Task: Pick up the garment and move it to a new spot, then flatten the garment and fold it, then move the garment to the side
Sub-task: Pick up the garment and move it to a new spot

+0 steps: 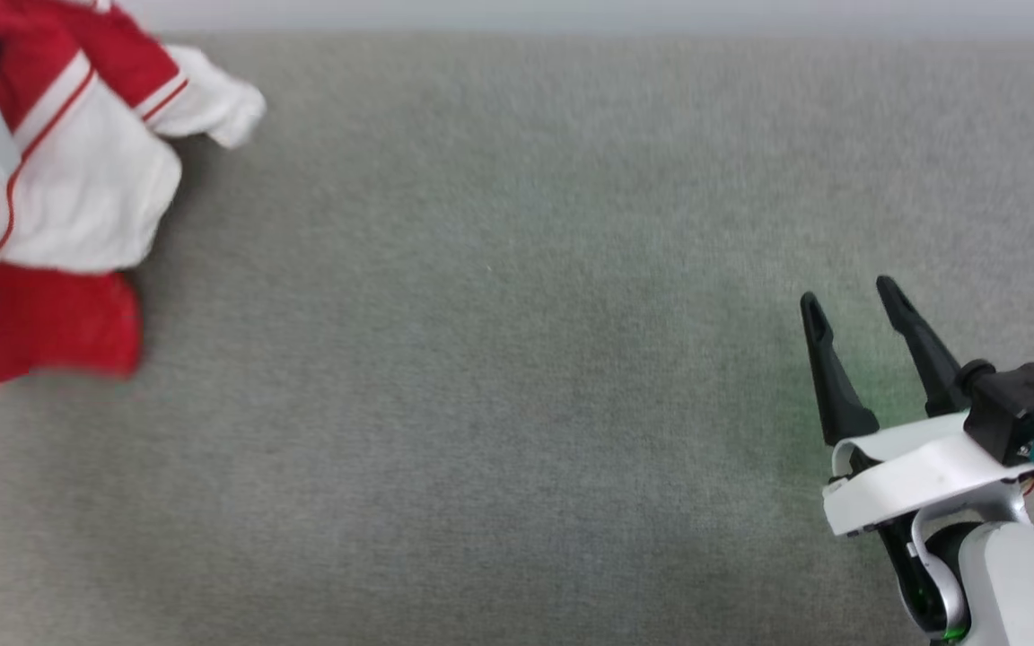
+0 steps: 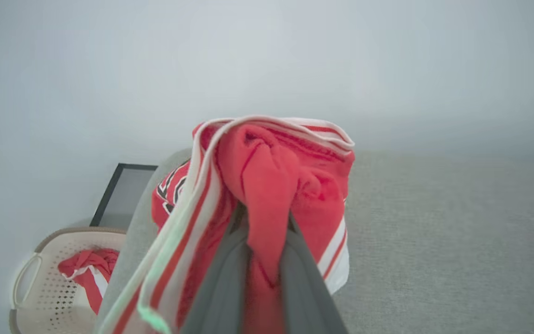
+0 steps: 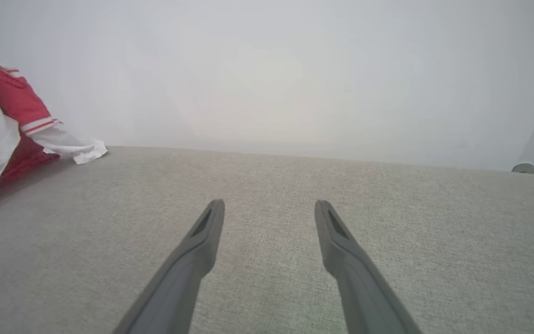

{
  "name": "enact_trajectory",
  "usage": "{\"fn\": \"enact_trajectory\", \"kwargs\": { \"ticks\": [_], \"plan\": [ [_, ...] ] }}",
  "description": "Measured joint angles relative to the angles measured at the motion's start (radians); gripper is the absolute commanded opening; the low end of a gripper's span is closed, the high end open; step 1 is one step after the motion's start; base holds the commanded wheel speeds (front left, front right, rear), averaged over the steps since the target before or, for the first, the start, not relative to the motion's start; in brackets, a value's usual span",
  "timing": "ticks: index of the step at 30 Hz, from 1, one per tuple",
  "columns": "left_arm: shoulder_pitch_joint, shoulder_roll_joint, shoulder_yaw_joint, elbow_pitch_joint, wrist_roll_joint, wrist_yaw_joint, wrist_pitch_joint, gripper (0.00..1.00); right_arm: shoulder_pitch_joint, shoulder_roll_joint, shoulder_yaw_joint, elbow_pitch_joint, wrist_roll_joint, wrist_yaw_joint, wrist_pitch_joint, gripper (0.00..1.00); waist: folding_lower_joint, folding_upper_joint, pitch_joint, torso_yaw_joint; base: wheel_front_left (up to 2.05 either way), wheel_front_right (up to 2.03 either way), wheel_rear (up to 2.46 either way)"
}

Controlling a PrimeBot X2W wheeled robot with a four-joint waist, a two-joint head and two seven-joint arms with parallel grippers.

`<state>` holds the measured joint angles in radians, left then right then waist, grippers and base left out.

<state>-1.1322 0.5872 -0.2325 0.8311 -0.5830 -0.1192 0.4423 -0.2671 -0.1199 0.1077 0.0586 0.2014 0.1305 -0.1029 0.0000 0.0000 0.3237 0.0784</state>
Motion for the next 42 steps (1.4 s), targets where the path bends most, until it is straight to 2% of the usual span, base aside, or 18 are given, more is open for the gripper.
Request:
{"fn": "enact_trajectory", "kwargs": {
  "ticks": [8, 18, 23, 31, 36, 42],
  "plan": [
    [-0.032, 0.004, -0.046, -0.148, 0.031, 0.0, 0.025, 0.0, 0.032, 0.016, -0.008, 0.02, 0.007, 0.0, -0.012, 1.0, 0.0, 0.0, -0.125, 0.026, 0.0, 0.0, 0.0],
    [0.011, -0.003, -0.075, -0.402, 0.009, 0.035, 0.16, 0.0, 0.073, 0.036, -0.057, 0.026, -0.002, 0.0, -0.021, 1.0, 0.0, 0.0, -0.243, 0.014, 0.0, 0.0, 0.0],
    [0.096, -0.013, -0.09, -0.546, -0.024, 0.077, 0.26, 0.0, 0.091, 0.035, -0.105, 0.027, -0.019, 0.0, -0.025, 1.0, 0.0, 0.0, -0.267, -0.035, 0.0, 0.0, 0.0],
    [0.201, -0.048, -0.141, -0.757, -0.041, 0.146, 0.362, 0.0, 0.124, 0.03, -0.187, 0.036, -0.035, 0.0, -0.025, 1.0, 0.0001, 0.0, -0.286, -0.137, 0.0, 0.0, 0.0],
    [0.243, -0.083, -0.184, -0.822, -0.042, 0.172, 0.396, 0.0, 0.14, 0.035, -0.222, 0.042, -0.044, 0.0, -0.029, 1.0, 0.0, 0.0, -0.286, -0.2, 0.0, 0.0, 0.0],
    [0.329, -0.128, -0.242, -0.816, -0.057, 0.181, 0.411, 0.0, 0.157, 0.052, -0.228, 0.057, -0.046, 0.0, -0.037, 1.0, 0.0, 0.0, -0.272, -0.265, 0.0, 0.0, 0.0]
  ]
}}
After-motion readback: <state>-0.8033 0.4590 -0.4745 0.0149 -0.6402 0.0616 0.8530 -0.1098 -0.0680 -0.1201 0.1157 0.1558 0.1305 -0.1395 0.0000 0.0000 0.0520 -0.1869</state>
